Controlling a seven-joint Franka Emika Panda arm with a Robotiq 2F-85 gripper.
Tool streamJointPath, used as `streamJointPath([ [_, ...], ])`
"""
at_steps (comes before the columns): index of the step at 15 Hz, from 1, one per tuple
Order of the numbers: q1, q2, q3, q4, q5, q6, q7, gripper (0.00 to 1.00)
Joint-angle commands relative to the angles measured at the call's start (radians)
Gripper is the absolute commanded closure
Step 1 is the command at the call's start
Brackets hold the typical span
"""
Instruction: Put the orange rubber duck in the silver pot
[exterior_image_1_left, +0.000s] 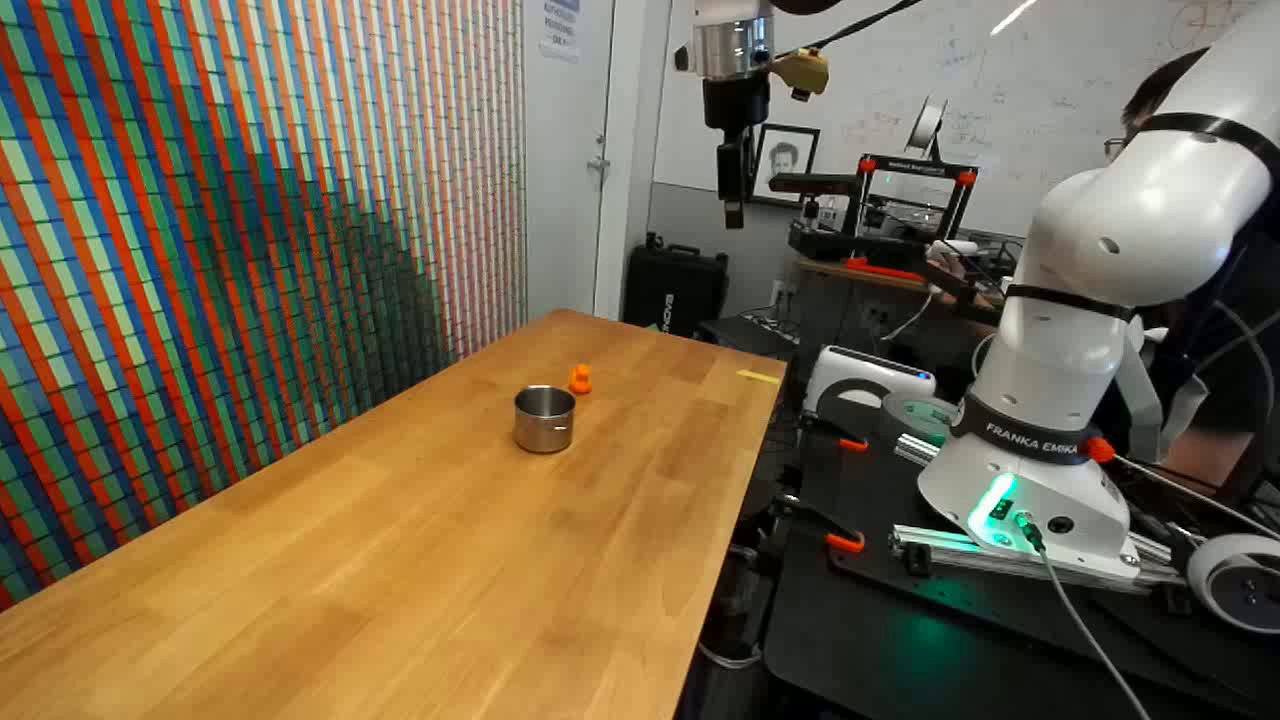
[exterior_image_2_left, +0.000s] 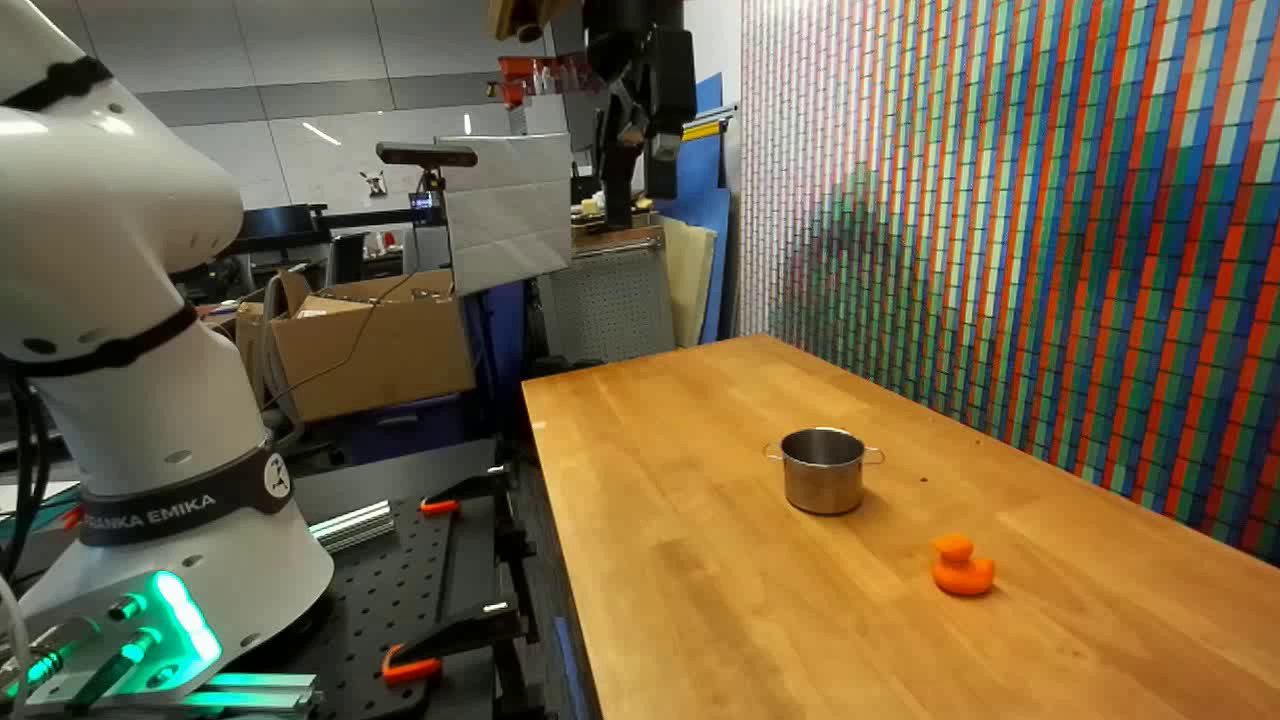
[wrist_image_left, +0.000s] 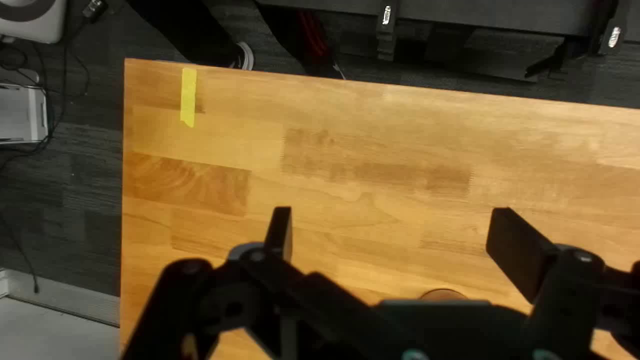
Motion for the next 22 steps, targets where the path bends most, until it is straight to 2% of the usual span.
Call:
streamJointPath([
  [1,0.017,0.000,-0.015,0.004,-0.005,-0.003,0.005,0.00],
  [6,0.017,-0.001,-0.015,0.011,-0.005,-0.003,0.005,0.00],
  [9,0.003,0.043,-0.008,0.053,-0.048,0.064,0.037,0.00],
  [15,-0.040,0.227,-0.025,0.220,-0.157,0.291,0.125,0.00],
  [22,-0.082,0.484,-0.107,0.262,-0.172,0.489,0.289,0.00],
])
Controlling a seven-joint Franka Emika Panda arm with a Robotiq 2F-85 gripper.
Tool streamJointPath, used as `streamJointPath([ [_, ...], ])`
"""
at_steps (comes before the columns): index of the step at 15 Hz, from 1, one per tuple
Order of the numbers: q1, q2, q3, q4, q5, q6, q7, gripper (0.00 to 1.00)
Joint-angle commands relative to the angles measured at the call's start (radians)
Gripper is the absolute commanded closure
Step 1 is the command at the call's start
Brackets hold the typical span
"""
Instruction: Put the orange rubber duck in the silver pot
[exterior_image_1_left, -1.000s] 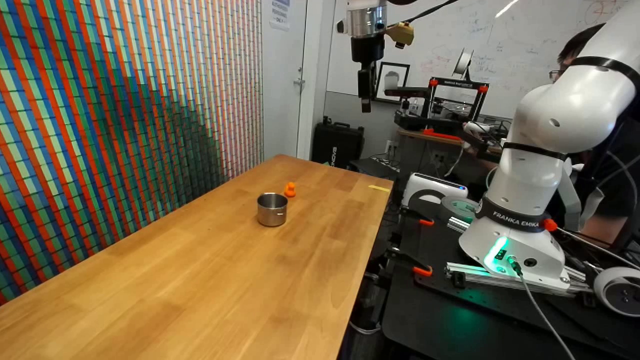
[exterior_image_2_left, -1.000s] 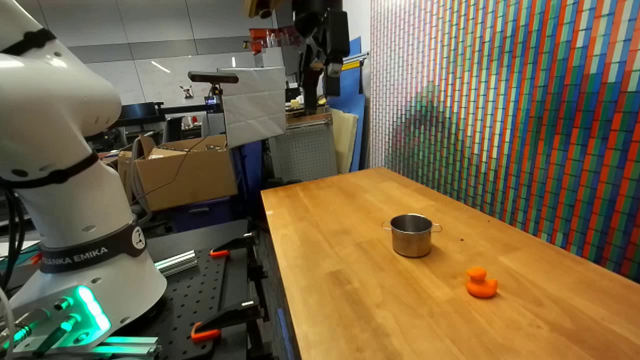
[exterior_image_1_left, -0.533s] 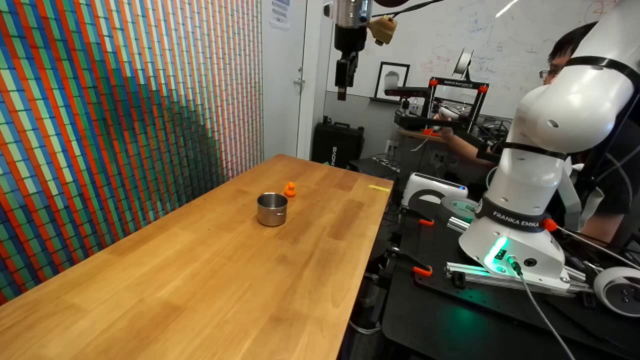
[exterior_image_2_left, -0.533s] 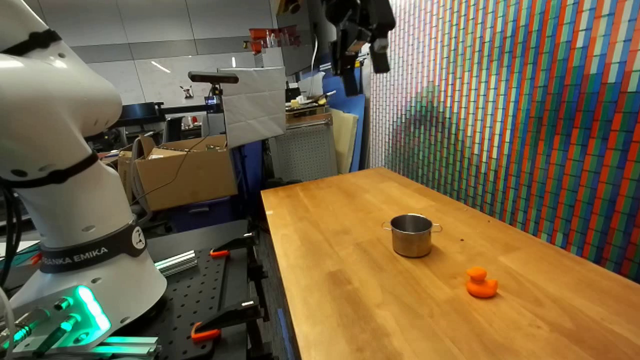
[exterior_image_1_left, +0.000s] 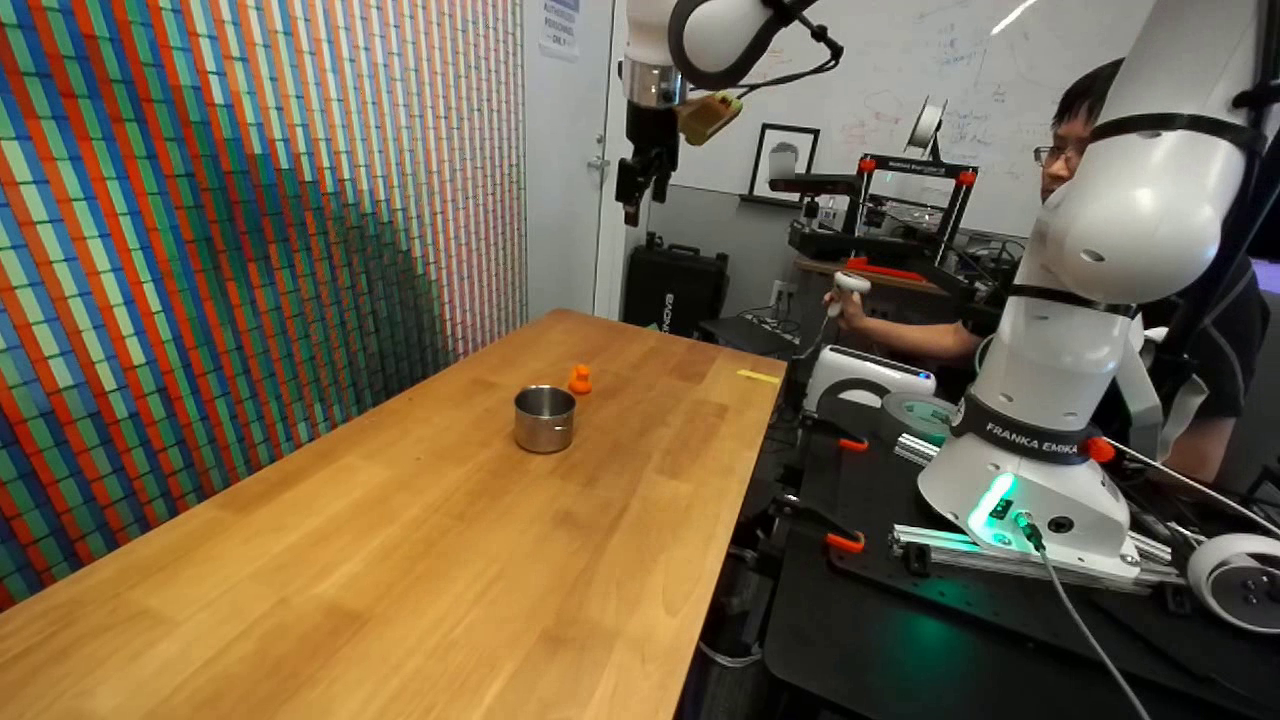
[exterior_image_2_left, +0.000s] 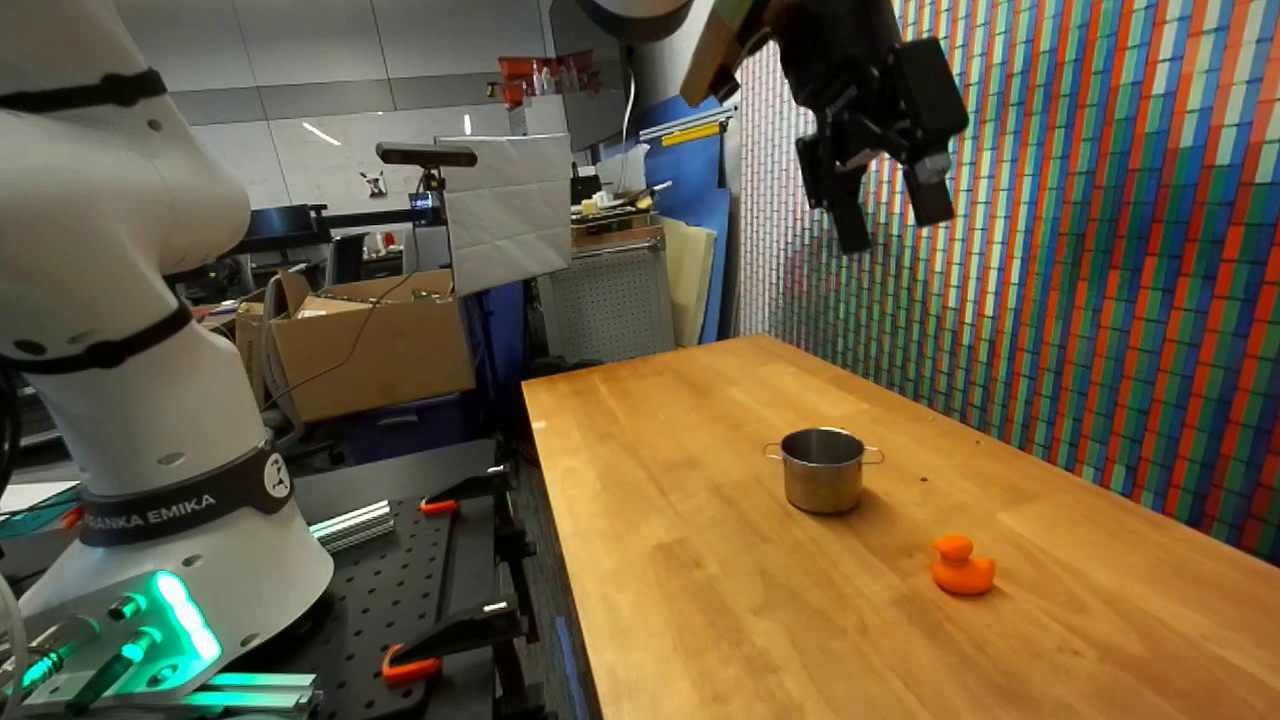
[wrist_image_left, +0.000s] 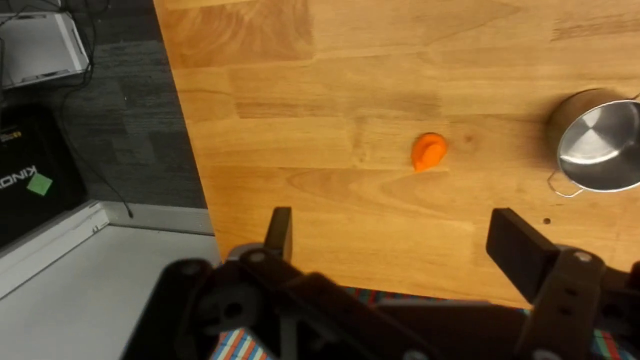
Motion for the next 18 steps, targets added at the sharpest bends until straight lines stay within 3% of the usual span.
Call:
streamJointPath([
  [1,-0.012,0.154,-0.049,0.048,-0.021,0.091,0.093,0.00],
  [9,0.064,0.524,-0.140,0.161,0.006,0.275,0.210,0.00],
  [18,0.152,0.753,-0.145,0.416,0.152,0.277,0.181,0.00],
])
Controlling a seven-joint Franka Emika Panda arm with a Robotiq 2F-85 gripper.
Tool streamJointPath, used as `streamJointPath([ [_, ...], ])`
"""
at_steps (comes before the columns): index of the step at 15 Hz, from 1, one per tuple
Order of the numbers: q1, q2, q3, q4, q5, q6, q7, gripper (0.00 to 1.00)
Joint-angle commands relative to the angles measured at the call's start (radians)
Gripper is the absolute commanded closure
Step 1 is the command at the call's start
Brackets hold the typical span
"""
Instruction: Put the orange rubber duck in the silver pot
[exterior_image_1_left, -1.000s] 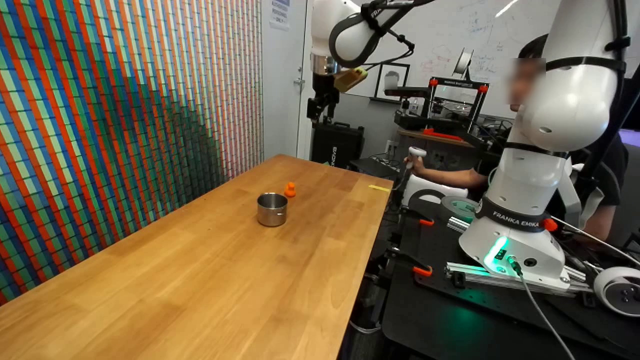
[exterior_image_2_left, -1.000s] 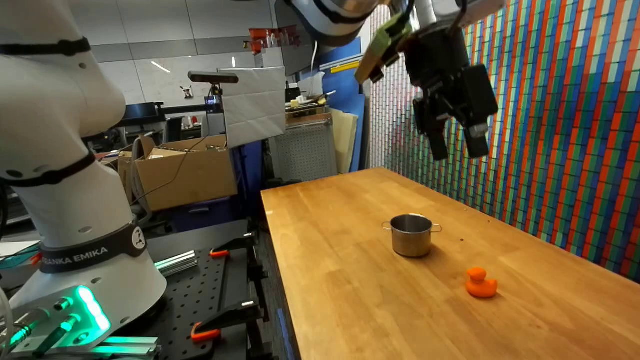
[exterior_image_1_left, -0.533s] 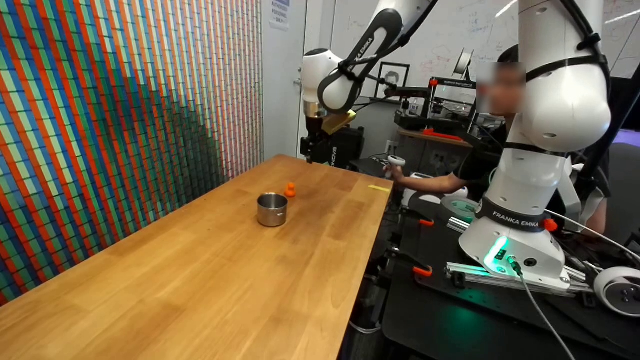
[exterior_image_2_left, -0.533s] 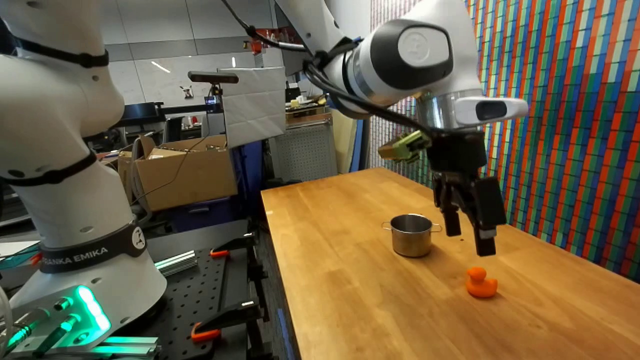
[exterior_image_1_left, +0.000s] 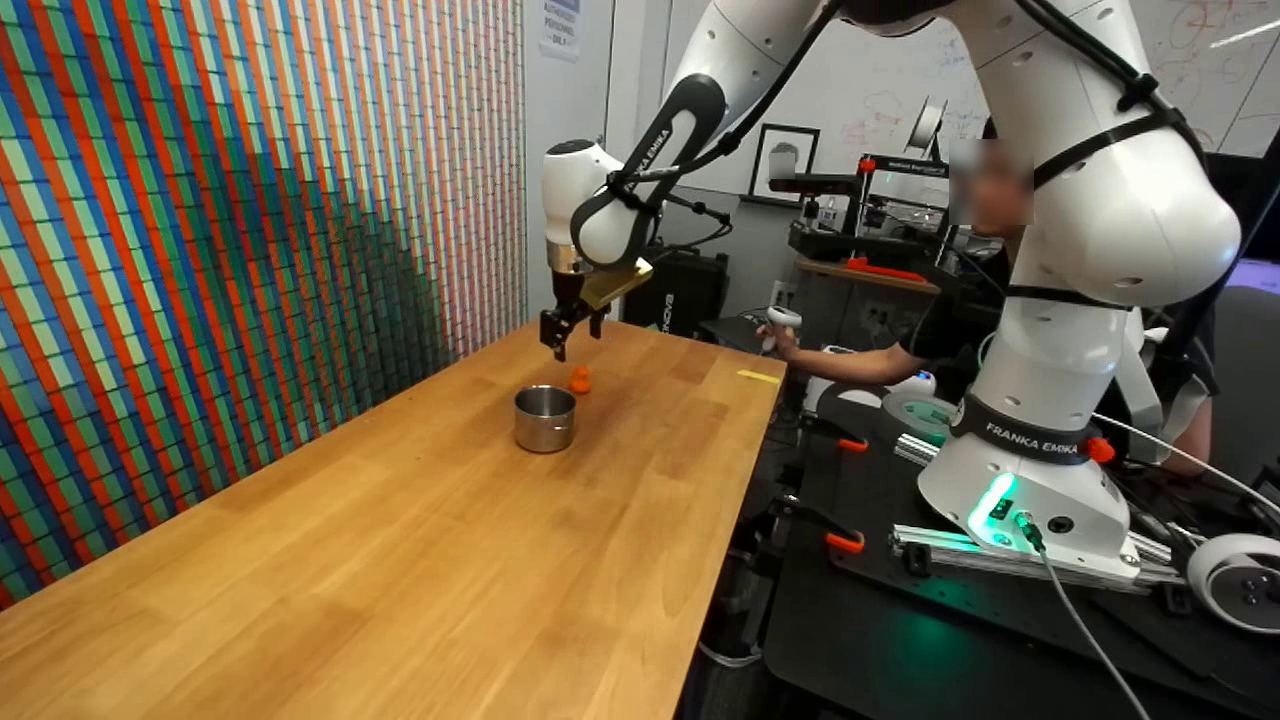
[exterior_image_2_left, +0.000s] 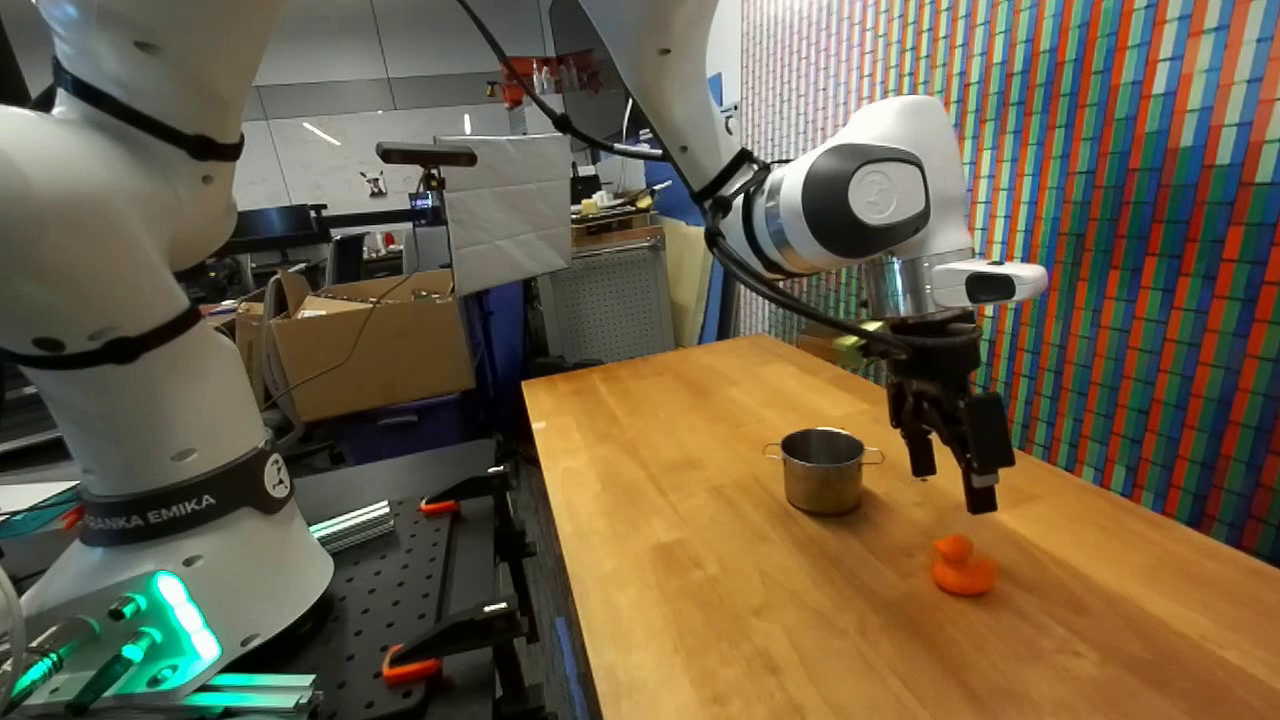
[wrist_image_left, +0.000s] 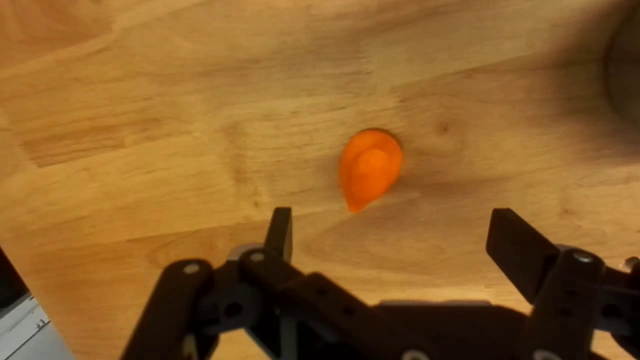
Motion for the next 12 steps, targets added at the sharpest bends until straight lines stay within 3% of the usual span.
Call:
streamJointPath([
  [1,0.016,0.079,-0.040,0.099,0.049,-0.006,-0.016,0.00],
  [6,0.007,0.109,-0.091,0.101,0.064,-0.018,-0.016,0.00],
  [12,0.014,0.141,-0.091,0.090,0.077,-0.002,-0.014,0.00],
])
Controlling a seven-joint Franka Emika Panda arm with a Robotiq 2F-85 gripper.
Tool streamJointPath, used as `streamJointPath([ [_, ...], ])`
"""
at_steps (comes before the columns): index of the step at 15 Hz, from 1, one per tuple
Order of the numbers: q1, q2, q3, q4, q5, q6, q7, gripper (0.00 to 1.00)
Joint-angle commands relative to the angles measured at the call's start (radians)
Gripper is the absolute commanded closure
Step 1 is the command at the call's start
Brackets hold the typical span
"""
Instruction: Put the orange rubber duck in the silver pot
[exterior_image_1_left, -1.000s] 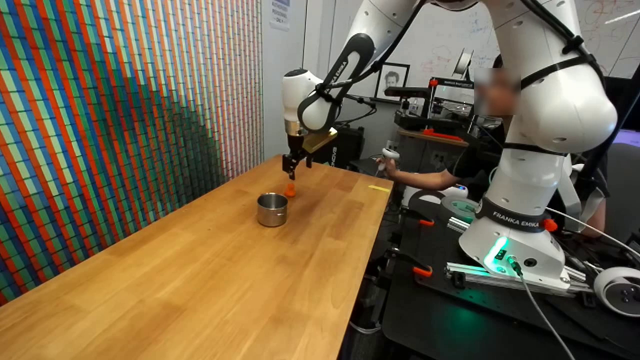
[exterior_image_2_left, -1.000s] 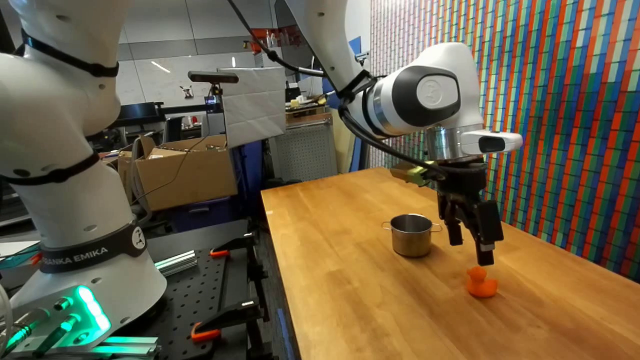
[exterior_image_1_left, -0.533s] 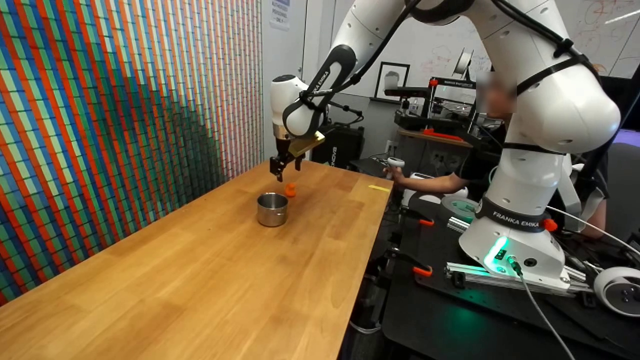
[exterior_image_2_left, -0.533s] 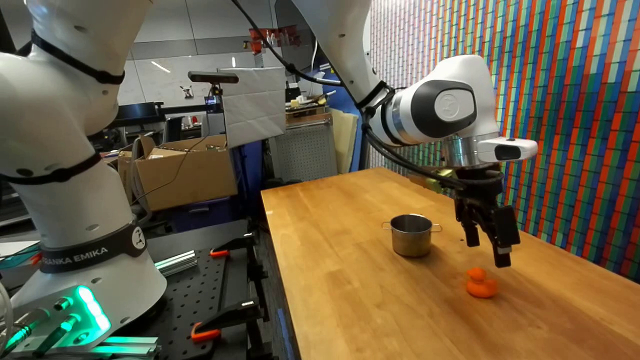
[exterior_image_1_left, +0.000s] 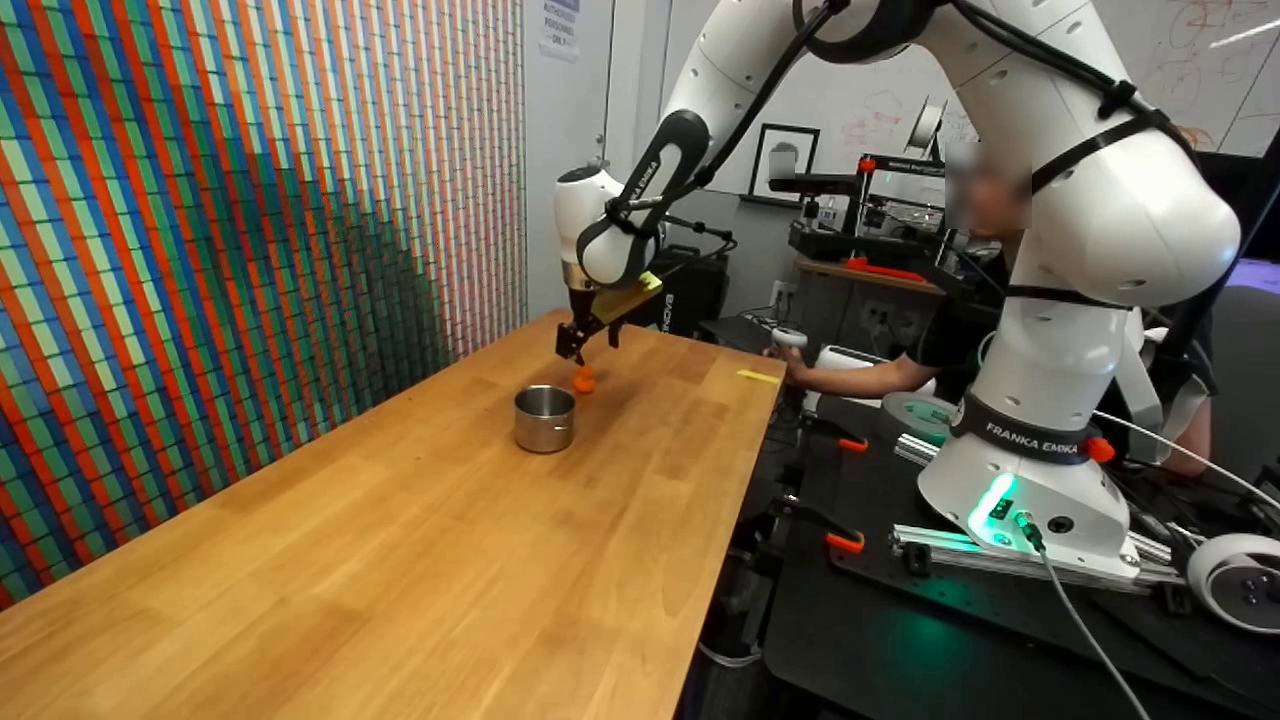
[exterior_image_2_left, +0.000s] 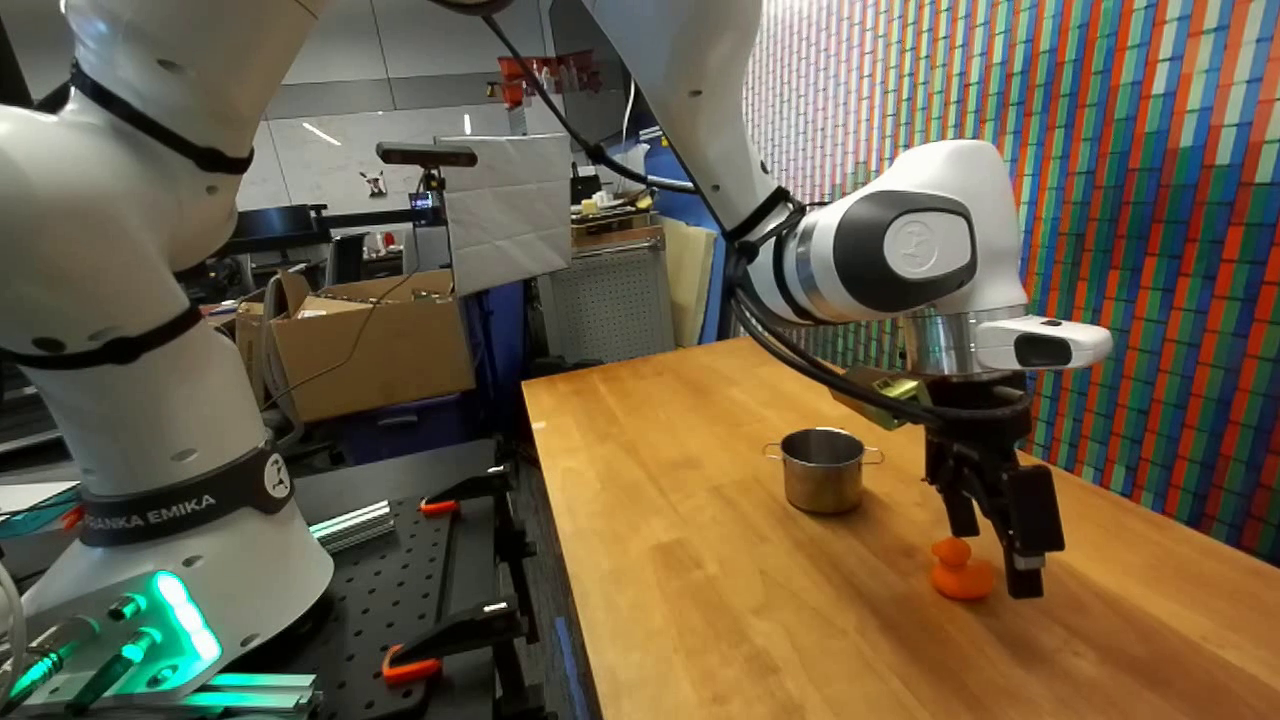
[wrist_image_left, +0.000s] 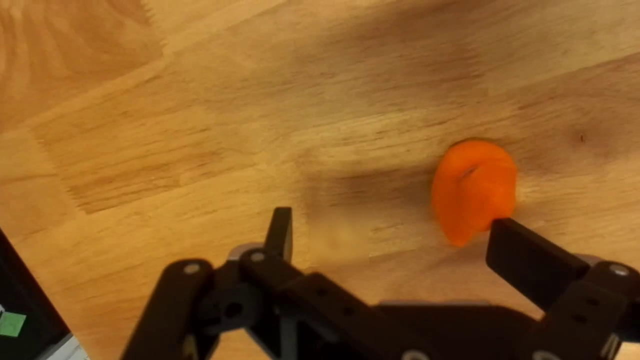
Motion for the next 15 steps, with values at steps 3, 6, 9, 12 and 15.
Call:
streamJointPath([
  [3,0.020,0.045,-0.006,0.032,0.037,-0.004,-0.016,0.00],
  [6,0.018,0.054,-0.005,0.032,0.048,-0.009,-0.020,0.00],
  [9,0.019,0.054,-0.003,0.019,0.056,-0.009,-0.029,0.25],
  [12,0.022,0.052,-0.003,0.014,0.056,-0.004,-0.031,0.42],
  [15,0.025,0.047,-0.006,0.013,0.052,-0.005,-0.032,0.65],
])
